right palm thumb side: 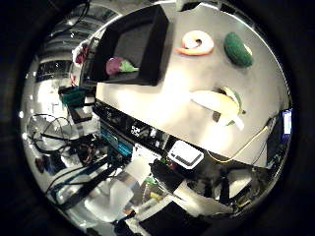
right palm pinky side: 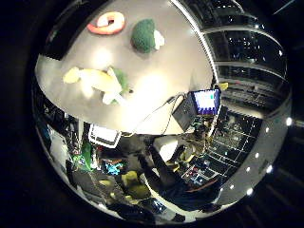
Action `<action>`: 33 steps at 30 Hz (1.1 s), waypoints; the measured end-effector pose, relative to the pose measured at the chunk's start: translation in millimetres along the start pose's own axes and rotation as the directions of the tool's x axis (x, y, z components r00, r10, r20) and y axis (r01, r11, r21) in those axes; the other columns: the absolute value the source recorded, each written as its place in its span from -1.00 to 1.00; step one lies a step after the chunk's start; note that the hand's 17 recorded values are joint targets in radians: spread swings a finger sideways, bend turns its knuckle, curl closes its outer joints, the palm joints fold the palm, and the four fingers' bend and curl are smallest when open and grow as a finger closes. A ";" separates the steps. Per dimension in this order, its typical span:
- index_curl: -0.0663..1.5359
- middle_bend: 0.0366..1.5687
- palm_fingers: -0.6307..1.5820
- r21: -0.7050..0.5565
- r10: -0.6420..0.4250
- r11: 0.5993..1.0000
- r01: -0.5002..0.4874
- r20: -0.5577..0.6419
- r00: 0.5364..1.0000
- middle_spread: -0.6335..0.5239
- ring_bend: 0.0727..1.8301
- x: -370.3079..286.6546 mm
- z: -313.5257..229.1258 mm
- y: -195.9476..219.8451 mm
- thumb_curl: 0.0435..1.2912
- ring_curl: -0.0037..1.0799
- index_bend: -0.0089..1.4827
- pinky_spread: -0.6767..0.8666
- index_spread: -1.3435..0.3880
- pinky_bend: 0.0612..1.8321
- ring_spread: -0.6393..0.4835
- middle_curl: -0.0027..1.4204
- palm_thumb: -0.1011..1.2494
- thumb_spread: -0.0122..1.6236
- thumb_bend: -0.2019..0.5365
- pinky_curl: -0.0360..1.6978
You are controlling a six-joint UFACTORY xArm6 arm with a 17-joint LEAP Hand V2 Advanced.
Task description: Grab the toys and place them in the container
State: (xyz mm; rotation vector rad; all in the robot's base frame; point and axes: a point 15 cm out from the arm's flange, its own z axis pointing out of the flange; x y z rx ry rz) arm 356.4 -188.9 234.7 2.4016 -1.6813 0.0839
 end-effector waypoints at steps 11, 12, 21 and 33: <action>-0.60 -0.79 -0.43 -0.067 -0.052 0.996 0.052 0.007 0.999 0.18 -0.81 -20.8 108.1 11.6 -0.58 -0.53 -0.78 0.40 0.07 -0.60 0.45 -0.54 -0.03 0.16 -0.53 -0.60; -0.60 -0.79 -0.43 -0.078 -0.045 0.996 0.046 0.019 0.999 0.18 -0.81 -22.5 114.8 13.2 -0.58 -0.53 -0.78 0.40 0.07 -0.60 0.45 -0.54 -0.03 0.16 -0.53 -0.60; -0.61 -0.79 -0.42 -0.120 0.019 0.993 -0.011 0.065 0.998 0.18 -0.80 -9.6 151.8 6.6 -0.58 -0.51 -0.78 0.40 0.09 -0.61 0.45 -0.54 -0.02 0.16 -0.53 -0.60; -0.61 -0.76 -0.37 -0.135 0.076 0.989 -0.066 0.076 0.994 0.17 -0.79 24.0 173.2 -6.1 -0.59 -0.50 -0.79 0.39 0.11 -0.64 0.43 -0.52 -0.01 0.16 -0.53 -0.60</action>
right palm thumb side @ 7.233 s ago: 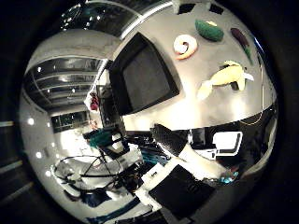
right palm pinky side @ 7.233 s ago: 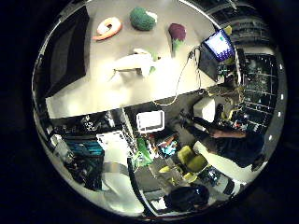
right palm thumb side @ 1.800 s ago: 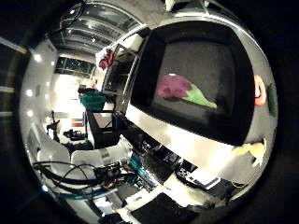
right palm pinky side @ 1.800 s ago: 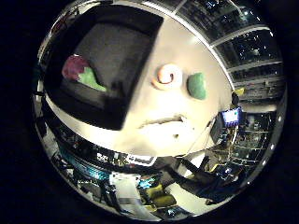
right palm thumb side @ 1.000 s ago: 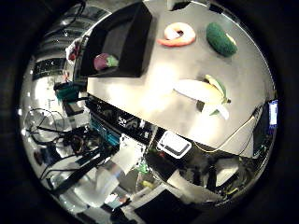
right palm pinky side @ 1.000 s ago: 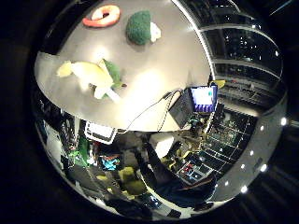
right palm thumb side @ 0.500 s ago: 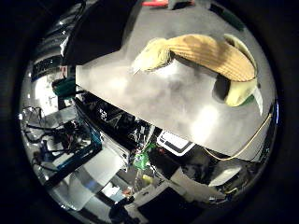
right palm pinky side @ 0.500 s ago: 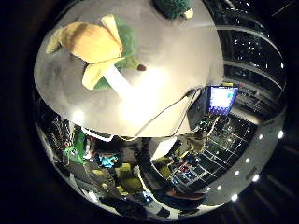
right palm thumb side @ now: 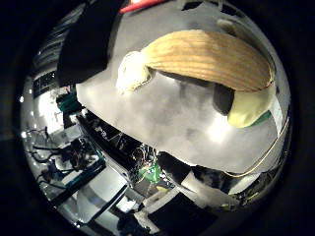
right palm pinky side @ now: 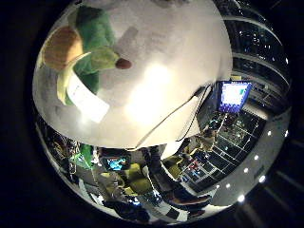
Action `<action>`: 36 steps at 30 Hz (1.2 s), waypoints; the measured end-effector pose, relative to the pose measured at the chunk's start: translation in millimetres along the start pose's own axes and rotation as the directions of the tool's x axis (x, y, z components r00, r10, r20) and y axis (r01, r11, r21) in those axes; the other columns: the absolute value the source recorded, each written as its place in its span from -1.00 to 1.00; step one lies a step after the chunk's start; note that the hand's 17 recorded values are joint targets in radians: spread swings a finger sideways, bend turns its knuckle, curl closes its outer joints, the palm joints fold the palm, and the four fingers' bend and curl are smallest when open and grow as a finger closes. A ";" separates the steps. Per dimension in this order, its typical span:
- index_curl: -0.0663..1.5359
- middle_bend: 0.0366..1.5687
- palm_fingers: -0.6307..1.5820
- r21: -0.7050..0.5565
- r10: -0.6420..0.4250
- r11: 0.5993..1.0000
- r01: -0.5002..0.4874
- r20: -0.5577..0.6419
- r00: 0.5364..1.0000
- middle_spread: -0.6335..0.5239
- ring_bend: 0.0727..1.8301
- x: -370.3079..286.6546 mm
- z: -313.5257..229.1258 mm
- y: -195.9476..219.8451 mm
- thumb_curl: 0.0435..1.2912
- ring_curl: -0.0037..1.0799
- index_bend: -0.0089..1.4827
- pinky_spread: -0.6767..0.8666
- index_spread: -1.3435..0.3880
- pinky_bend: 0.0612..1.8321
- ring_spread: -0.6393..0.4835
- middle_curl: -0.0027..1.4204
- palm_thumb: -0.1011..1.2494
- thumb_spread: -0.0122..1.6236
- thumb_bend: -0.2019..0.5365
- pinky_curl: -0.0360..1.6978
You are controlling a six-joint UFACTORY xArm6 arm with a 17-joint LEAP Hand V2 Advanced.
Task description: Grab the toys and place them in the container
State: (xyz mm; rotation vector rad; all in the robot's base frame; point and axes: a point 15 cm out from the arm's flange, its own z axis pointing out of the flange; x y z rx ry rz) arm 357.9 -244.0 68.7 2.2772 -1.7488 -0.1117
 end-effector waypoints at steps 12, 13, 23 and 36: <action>-0.64 -0.67 -0.15 -0.020 0.020 1.000 -0.020 0.020 1.000 0.04 -0.57 18.5 21.8 -12.7 -0.58 -0.43 -0.81 0.28 0.17 -0.56 0.15 -0.51 0.05 0.16 -0.52 -0.59; -0.64 -0.65 -0.11 -0.022 0.019 1.000 -0.019 0.022 1.000 0.02 -0.53 18.1 23.4 -12.5 -0.58 -0.42 -0.81 0.22 0.18 -0.54 0.09 -0.50 0.05 0.16 -0.52 -0.59; -0.60 -0.13 0.72 -0.035 0.013 0.999 -0.012 0.032 0.999 -0.29 -0.01 16.2 27.8 -9.8 -0.56 -0.17 -0.64 -0.60 0.09 -0.14 -0.31 -0.29 0.13 0.15 -0.51 -0.52; -0.14 0.48 0.76 0.023 0.083 0.996 -0.082 -0.014 0.996 -0.13 0.39 48.4 -23.1 13.5 -0.40 0.06 0.43 -0.50 0.26 0.29 -0.19 -0.08 0.56 0.12 -0.39 -0.26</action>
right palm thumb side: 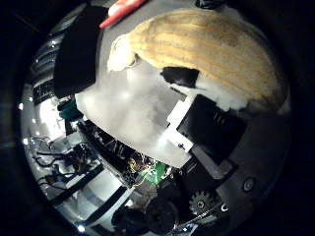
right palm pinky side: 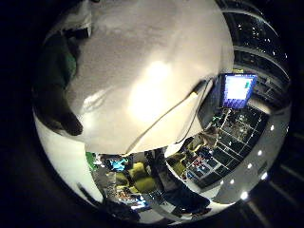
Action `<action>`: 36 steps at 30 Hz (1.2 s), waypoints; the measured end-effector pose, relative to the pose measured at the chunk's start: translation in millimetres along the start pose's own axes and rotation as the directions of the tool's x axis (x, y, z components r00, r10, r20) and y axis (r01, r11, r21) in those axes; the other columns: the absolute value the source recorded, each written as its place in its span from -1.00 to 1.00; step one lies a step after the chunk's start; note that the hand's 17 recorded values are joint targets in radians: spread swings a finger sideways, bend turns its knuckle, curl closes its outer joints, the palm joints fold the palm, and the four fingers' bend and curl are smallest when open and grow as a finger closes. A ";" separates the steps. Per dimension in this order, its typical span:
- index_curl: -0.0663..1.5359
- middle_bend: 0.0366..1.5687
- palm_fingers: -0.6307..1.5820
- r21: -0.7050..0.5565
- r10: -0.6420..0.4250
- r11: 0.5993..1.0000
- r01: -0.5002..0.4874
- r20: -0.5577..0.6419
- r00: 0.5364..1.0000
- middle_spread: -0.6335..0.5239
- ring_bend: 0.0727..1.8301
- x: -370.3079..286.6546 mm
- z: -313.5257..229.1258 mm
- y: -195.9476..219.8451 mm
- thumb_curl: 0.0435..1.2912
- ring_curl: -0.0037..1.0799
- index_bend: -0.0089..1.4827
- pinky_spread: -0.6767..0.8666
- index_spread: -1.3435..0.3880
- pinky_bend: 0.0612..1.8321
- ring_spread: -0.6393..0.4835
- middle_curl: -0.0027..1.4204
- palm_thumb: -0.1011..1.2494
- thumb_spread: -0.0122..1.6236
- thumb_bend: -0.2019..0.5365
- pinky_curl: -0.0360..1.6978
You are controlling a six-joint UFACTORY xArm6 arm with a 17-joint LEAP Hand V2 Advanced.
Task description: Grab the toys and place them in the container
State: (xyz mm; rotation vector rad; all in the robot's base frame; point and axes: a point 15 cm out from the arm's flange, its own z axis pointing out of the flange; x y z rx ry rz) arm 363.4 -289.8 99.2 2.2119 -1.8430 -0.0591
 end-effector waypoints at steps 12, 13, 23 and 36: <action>-0.10 0.63 0.68 0.040 -0.063 0.997 0.062 0.012 0.998 -0.08 0.50 -76.2 -125.5 -1.4 -0.19 0.09 0.53 -0.42 0.32 0.35 -0.16 -0.10 0.68 0.09 -0.50 -0.13; -0.10 0.63 0.68 0.048 -0.080 0.996 0.079 0.019 0.997 -0.08 0.51 -90.2 -133.6 -5.6 -0.18 0.09 0.54 -0.42 0.32 0.35 -0.16 -0.10 0.68 0.09 -0.50 -0.13; -0.10 0.67 0.67 0.157 -0.213 0.967 0.202 0.055 0.976 -0.08 0.53 -244.5 -218.2 -61.2 -0.11 0.06 0.55 -0.40 0.32 0.31 -0.15 -0.14 0.67 0.10 -0.50 -0.05; -0.12 0.65 0.60 0.260 -0.290 0.934 0.244 0.157 0.944 -0.08 0.54 -390.5 -223.7 -109.5 -0.09 0.03 0.40 -0.45 0.30 0.26 -0.15 -0.17 0.50 0.08 -0.59 -0.02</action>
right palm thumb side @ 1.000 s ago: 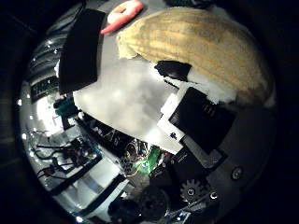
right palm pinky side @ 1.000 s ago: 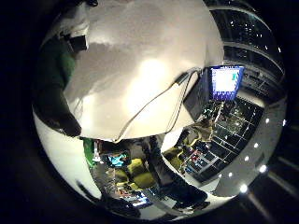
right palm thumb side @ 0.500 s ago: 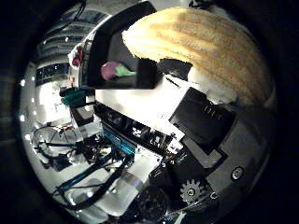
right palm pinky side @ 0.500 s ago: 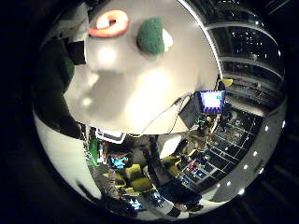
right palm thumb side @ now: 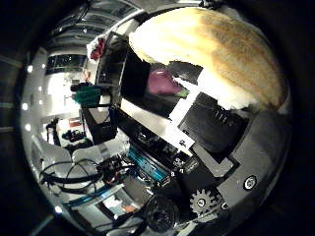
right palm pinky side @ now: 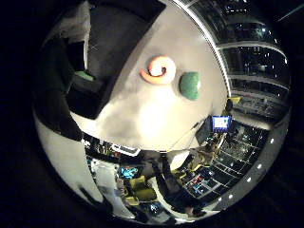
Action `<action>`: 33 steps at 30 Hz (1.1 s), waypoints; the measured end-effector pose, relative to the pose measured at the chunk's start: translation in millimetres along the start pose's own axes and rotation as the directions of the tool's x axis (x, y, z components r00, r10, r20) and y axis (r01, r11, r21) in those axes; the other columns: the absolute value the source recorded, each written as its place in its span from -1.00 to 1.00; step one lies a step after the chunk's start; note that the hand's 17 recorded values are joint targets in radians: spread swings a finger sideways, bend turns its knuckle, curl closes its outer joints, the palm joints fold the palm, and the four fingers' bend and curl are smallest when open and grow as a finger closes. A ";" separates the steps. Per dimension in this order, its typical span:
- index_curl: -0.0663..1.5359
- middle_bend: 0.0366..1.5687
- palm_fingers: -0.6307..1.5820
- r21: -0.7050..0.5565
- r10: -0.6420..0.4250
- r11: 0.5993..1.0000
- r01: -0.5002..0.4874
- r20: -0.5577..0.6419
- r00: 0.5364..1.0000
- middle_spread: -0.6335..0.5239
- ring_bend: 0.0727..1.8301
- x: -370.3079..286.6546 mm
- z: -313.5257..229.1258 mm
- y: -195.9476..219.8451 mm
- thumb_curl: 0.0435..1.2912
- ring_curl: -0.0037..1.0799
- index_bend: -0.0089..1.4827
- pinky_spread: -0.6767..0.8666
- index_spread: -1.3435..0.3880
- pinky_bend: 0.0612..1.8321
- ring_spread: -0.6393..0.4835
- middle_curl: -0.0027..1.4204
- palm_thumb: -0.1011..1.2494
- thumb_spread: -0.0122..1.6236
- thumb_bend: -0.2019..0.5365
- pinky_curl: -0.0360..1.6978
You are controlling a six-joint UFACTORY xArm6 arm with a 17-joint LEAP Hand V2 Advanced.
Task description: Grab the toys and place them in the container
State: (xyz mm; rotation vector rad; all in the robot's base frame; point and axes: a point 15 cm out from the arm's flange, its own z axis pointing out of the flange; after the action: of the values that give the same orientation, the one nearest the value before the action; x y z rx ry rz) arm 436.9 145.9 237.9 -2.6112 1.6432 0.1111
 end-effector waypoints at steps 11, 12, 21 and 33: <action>-0.48 -0.57 -0.57 -0.012 -0.068 0.998 0.068 0.007 0.998 0.11 -0.53 -0.6 -4.2 7.7 -0.27 -0.61 -0.56 0.39 -0.02 -0.30 0.43 -0.60 0.30 0.24 -0.55 -0.40; -0.49 -0.63 -0.55 -0.006 -0.076 0.997 0.076 0.005 0.997 0.13 -0.57 -0.2 -7.0 7.6 -0.29 -0.62 -0.61 0.42 -0.02 -0.34 0.46 -0.61 0.29 0.23 -0.54 -0.43; -0.55 -0.79 -0.43 0.045 -0.037 0.998 0.045 -0.163 0.986 0.17 -0.72 90.5 -64.8 37.2 -0.42 -0.64 -0.77 0.49 0.01 -0.49 0.51 -0.60 0.23 0.23 -0.53 -0.55; -0.56 -0.65 -0.20 0.183 0.284 0.952 -0.244 -0.235 0.930 0.09 -0.65 267.5 -78.5 93.6 -0.47 -0.57 -0.76 0.45 0.08 -0.65 0.36 -0.53 0.28 0.28 -0.50 -0.62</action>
State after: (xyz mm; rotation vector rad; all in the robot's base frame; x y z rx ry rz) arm 470.3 -141.3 291.4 -2.3599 1.9941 -0.3463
